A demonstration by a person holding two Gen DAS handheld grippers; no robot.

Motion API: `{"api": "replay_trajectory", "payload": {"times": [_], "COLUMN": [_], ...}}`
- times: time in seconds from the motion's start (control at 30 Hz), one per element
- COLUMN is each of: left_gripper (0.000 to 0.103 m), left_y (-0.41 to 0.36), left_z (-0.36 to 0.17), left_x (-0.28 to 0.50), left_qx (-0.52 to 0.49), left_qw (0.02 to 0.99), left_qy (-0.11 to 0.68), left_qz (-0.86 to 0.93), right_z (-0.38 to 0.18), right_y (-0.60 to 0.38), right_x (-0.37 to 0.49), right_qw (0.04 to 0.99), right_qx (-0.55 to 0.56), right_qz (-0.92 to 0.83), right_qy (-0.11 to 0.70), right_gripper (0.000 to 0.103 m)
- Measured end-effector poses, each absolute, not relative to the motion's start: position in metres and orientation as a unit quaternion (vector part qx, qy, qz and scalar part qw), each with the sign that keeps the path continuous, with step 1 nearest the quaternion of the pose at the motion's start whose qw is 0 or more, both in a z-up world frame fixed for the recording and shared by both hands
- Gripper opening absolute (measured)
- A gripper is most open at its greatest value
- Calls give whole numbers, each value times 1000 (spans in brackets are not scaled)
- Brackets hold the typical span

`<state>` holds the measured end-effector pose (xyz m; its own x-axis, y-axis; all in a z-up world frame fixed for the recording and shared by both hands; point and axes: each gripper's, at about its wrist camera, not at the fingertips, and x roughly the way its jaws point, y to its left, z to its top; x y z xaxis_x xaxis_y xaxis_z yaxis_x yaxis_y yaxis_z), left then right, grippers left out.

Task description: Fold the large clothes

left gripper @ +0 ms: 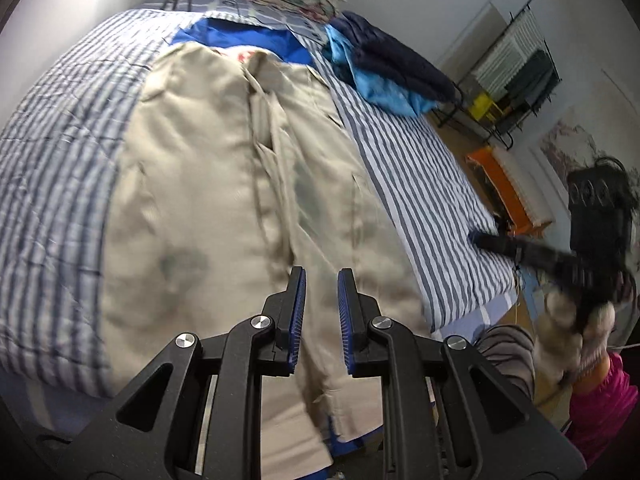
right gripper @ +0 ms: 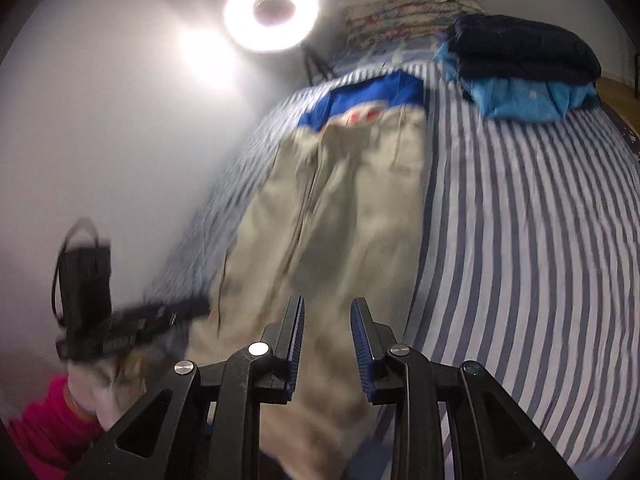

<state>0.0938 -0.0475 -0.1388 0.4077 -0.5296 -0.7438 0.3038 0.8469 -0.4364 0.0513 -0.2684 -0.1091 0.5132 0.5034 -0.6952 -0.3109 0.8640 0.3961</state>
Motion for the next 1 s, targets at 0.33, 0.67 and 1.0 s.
{"api": "replay_trajectory", "payload": {"times": [0.33, 0.67, 1.0], "left_gripper": [13, 48, 58], "left_y": [-84, -54, 72], "left_z": [-209, -169, -192], "left_x": [61, 31, -4], "left_qx": [-63, -87, -208], "left_qw": [829, 835, 819], "left_qy": [493, 486, 518], "left_qz": [-257, -244, -131], "right_z": [-197, -192, -223], "right_y": [-236, -272, -279], "right_x": [19, -5, -18], "right_qw": [838, 842, 767], "right_qx": [27, 38, 167], "right_qz": [222, 203, 277], "right_qy": [498, 499, 555], "right_gripper": [26, 52, 54]}}
